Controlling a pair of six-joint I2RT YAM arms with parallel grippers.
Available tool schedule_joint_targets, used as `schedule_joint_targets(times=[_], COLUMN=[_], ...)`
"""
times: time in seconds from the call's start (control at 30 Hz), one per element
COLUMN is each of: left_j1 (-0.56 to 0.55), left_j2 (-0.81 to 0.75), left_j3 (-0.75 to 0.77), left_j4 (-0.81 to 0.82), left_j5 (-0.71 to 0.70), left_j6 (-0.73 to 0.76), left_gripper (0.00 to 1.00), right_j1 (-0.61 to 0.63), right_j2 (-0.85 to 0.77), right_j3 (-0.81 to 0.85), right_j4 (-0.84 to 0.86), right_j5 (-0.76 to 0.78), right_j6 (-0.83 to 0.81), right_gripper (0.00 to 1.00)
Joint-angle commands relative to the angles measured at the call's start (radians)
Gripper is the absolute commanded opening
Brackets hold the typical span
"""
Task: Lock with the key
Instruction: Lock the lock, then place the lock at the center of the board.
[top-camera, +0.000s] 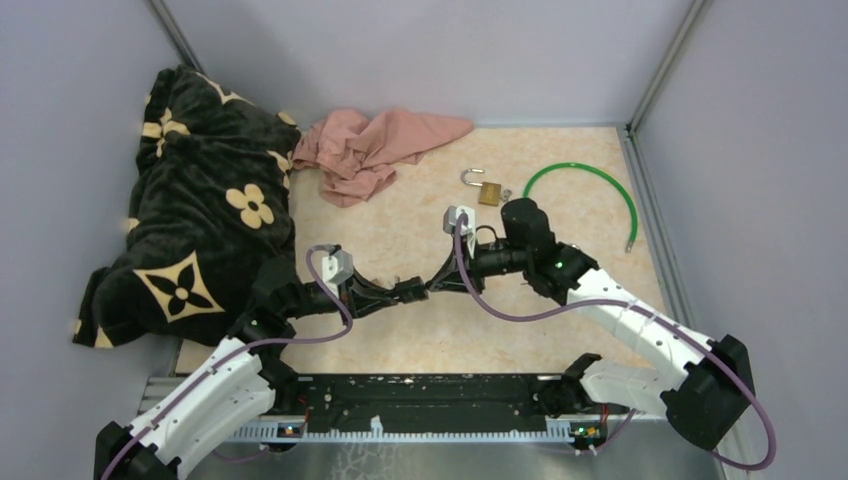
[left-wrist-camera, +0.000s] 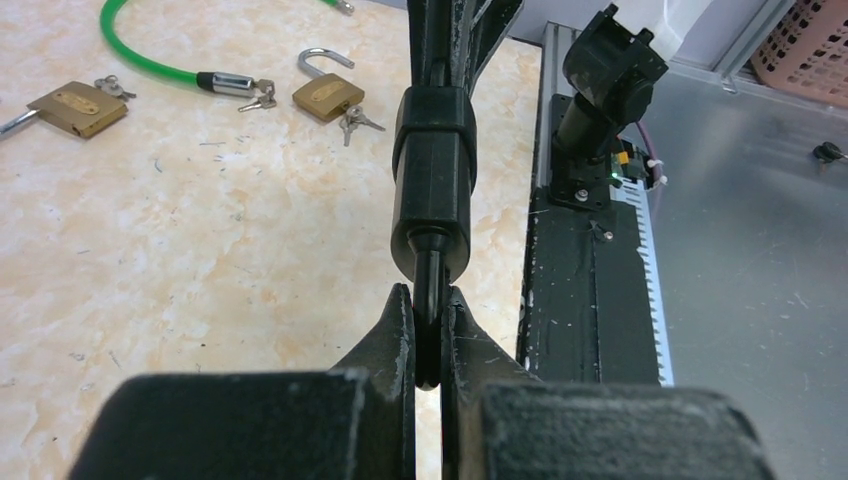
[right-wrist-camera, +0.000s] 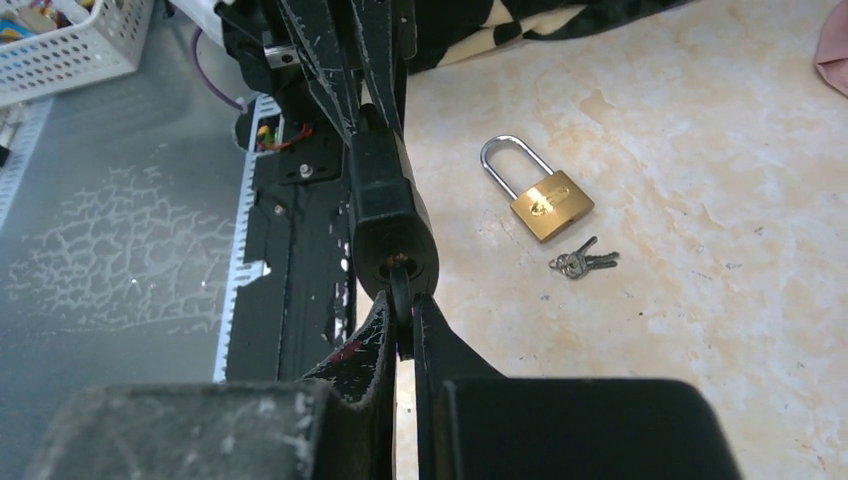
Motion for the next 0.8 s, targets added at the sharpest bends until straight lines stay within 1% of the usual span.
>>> schedule_joint_targets(times=[0.0,0.07,0.1,0.17,0.23,0.3,0.4,0.43,0.5,0.57,0.6,0.67,0.77], left_j1=[0.031,0.05,0.062,0.085,0.104,0.111,0.114,0.114,0.113,0.09,0.066,0.001,-0.064], left_j2=[-0.012,-0.014,-0.015,-0.009,0.006,0.027,0.069,0.082,0.113,0.154,0.175,0.221,0.31], left_j3=[0.051,0.065,0.072,0.092,0.103,0.099,0.083,0.07,0.032,-0.017,-0.031,-0.037,-0.048], left_j4=[-0.034,-0.109,-0.141,-0.202,-0.221,-0.208,-0.134,-0.097,0.01,0.124,0.129,0.055,-0.031], left_j5=[-0.031,-0.058,-0.066,-0.083,-0.107,-0.165,-0.259,-0.249,-0.148,-0.045,-0.042,-0.075,-0.052], left_j6=[0.062,0.169,0.219,0.288,0.304,0.221,-0.03,-0.116,-0.235,-0.293,-0.293,-0.269,-0.298], left_gripper=[0.0,0.0,0.0,0.0,0.0,0.0,0.0,0.0,0.0,0.0,0.0,0.0,0.0], right_j1=[-0.142,-0.28,-0.327,-0.364,-0.366,-0.366,-0.355,-0.345,-0.31,-0.254,-0.226,-0.19,-0.184], right_j2=[-0.07,-0.09,-0.097,-0.116,-0.112,-0.075,-0.008,0.013,0.05,0.08,0.092,0.107,0.094], right_j3=[-0.034,-0.082,-0.092,-0.095,-0.086,-0.081,-0.104,-0.118,-0.142,-0.149,-0.144,-0.146,-0.196], right_j4=[0.117,0.222,0.249,0.265,0.262,0.275,0.328,0.34,0.333,0.288,0.245,0.194,0.179], right_j5=[-0.012,-0.072,-0.084,-0.073,-0.048,0.004,0.075,0.1,0.132,0.184,0.225,0.271,0.283], right_j6=[0.037,0.114,0.151,0.156,0.151,0.19,0.322,0.357,0.4,0.413,0.413,0.44,0.52], right_gripper=[0.0,0.0,0.0,0.0,0.0,0.0,0.0,0.0,0.0,0.0,0.0,0.0,0.0])
